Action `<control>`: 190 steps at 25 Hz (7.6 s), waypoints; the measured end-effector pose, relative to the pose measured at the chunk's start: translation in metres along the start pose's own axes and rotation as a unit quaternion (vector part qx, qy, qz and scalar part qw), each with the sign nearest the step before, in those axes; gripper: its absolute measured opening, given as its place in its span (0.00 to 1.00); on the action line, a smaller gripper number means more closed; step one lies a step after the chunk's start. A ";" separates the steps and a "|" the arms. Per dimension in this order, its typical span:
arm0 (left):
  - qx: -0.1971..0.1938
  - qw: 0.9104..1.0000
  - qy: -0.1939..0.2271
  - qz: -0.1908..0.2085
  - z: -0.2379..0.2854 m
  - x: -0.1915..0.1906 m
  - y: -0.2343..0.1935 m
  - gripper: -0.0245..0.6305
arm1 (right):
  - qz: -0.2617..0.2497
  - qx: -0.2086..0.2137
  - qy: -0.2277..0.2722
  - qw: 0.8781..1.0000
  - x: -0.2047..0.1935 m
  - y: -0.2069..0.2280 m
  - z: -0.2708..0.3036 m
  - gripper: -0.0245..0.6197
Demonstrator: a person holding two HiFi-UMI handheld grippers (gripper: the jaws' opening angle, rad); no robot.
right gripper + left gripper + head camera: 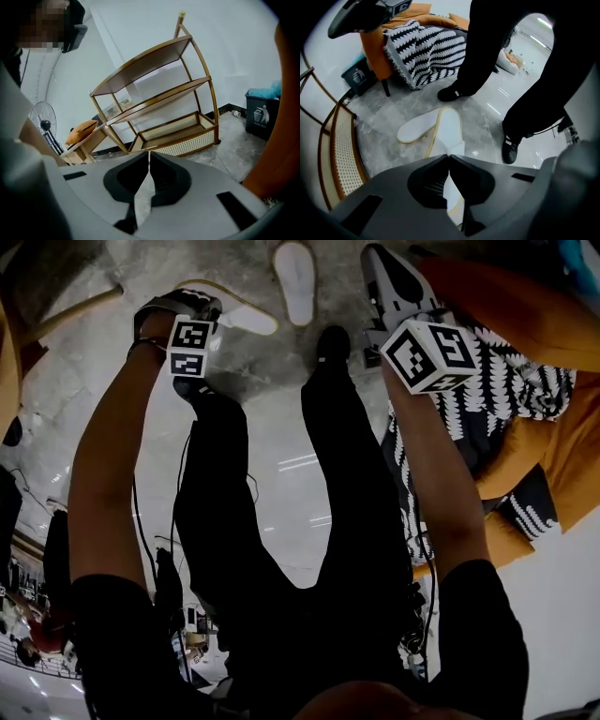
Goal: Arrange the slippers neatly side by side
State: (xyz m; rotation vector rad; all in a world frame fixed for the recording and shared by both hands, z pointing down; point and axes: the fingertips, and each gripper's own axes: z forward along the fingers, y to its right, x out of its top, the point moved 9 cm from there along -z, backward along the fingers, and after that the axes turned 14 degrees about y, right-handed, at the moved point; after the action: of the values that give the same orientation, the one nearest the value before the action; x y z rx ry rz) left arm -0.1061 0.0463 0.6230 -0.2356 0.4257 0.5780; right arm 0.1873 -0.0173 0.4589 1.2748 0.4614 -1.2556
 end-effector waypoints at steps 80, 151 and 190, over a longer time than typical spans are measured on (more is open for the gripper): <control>0.552 0.615 0.419 -0.375 -0.544 0.184 -0.026 0.07 | -0.136 0.088 0.070 0.984 0.325 -0.235 -0.086 0.09; 0.666 0.456 0.467 -0.361 -0.522 0.611 0.359 0.07 | -0.172 0.252 0.139 0.942 0.345 -0.302 -0.588 0.09; 0.686 0.426 0.474 -0.351 -0.526 0.587 0.420 0.07 | -0.194 0.225 0.141 0.944 0.311 -0.352 -0.606 0.09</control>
State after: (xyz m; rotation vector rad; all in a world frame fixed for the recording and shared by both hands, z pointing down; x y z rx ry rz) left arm -0.0729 0.4944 -0.1487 0.9334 1.6690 -0.9844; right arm 0.1993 0.4491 -0.1494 1.8296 0.6813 -1.5726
